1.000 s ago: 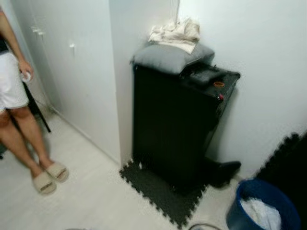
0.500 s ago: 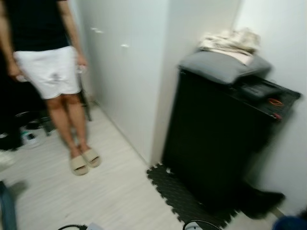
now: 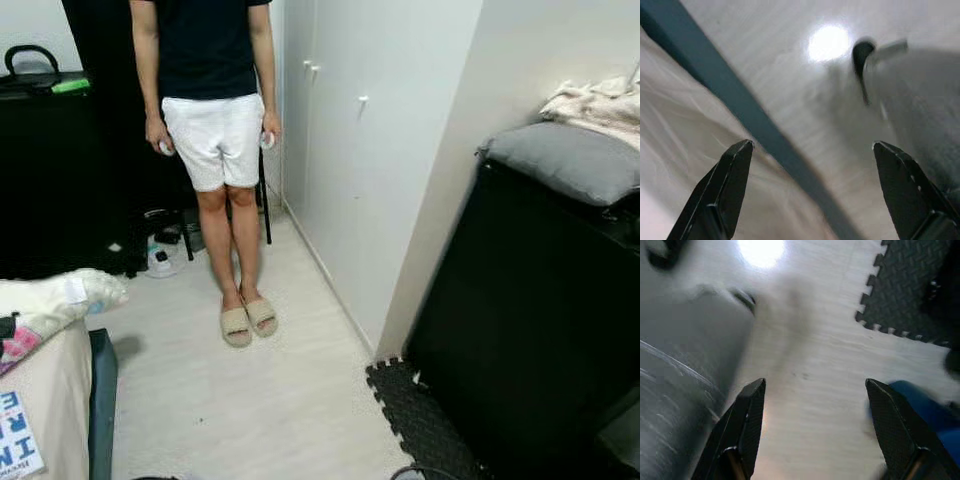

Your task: Clean up the room

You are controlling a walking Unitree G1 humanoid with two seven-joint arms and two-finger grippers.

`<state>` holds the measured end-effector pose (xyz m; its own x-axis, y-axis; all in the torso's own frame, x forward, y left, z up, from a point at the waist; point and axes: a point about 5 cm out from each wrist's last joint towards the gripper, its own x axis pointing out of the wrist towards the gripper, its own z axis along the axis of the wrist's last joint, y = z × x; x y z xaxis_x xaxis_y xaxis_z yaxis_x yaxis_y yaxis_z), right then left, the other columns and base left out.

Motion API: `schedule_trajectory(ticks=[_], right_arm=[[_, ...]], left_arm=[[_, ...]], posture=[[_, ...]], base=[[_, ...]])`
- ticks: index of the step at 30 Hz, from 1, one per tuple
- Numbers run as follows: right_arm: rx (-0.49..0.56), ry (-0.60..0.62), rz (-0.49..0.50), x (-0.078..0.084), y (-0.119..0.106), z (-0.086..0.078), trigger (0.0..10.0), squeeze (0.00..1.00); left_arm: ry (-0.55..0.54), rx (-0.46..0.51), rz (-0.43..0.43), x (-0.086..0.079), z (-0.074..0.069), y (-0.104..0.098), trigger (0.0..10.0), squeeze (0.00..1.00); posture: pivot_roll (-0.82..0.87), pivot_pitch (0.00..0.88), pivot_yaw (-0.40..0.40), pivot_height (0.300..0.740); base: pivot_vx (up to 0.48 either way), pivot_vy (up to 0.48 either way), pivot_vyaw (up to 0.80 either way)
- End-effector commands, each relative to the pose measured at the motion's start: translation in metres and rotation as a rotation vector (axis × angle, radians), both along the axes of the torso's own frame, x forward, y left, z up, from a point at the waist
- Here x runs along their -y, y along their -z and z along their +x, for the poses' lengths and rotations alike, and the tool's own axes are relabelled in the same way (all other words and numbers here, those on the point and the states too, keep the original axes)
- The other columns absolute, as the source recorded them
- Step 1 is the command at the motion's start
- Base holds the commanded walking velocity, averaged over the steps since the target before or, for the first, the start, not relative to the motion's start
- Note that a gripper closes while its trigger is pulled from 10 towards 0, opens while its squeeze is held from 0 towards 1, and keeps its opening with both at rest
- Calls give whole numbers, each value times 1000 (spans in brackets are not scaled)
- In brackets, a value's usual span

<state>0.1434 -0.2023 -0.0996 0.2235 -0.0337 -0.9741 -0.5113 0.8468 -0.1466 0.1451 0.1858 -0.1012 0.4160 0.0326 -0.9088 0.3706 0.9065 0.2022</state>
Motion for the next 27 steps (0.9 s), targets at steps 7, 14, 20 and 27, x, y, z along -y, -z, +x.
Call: schedule_trajectory(ticks=[7,14,20,27], right_arm=[[21,-31,11,-7,-2,7,10000,0],[22,-38,9,-7,-2,8,10000,0],[30,-42,3,-7,-2,9,10000,0],[154,597,223,-15,2,0,10000,0]], left_arm=[[11,-57,-39,12,-16,7,10000,0],[15,-56,-38,12,-15,7,10000,0],[-23,-32,-67,14,-12,6,10000,0],[-412,109,-334,17,8,-3,10000,0]], posture=[[34,0,-99,740],[34,0,-101,740],[34,0,-101,740],[38,0,-104,740]], base=[[0,0,800],[0,0,800],[0,0,800],[0,0,799]])
